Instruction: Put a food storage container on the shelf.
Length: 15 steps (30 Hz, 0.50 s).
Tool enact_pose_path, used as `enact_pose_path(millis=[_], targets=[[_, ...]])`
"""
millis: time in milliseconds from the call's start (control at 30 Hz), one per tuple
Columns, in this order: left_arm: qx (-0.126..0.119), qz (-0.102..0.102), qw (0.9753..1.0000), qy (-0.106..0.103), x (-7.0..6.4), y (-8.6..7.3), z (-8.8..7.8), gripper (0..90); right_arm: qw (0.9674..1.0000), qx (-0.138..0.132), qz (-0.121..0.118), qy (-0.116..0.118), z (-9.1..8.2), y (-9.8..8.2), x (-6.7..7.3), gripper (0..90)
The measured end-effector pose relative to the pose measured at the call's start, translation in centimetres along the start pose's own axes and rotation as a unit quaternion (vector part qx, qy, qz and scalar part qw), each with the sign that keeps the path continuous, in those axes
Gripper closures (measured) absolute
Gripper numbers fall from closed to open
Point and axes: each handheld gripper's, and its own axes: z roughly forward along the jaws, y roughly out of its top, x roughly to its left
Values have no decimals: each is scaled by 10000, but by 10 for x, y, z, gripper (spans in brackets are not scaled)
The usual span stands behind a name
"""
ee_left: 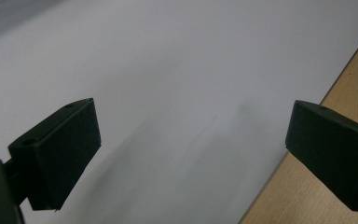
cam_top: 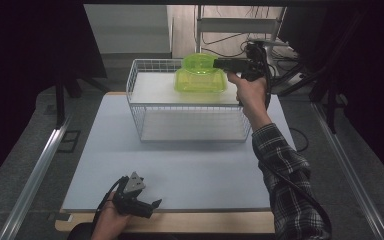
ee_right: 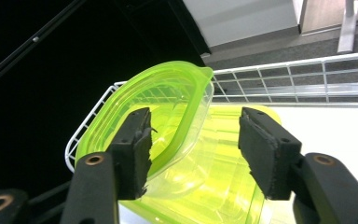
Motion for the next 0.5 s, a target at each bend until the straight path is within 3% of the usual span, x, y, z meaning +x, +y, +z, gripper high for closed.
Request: enact_pose_path(millis=[500], targets=[[29, 18, 10000, 17, 0, 0, 0, 28, 9985, 192, -436, 283, -13, -11, 3, 290]])
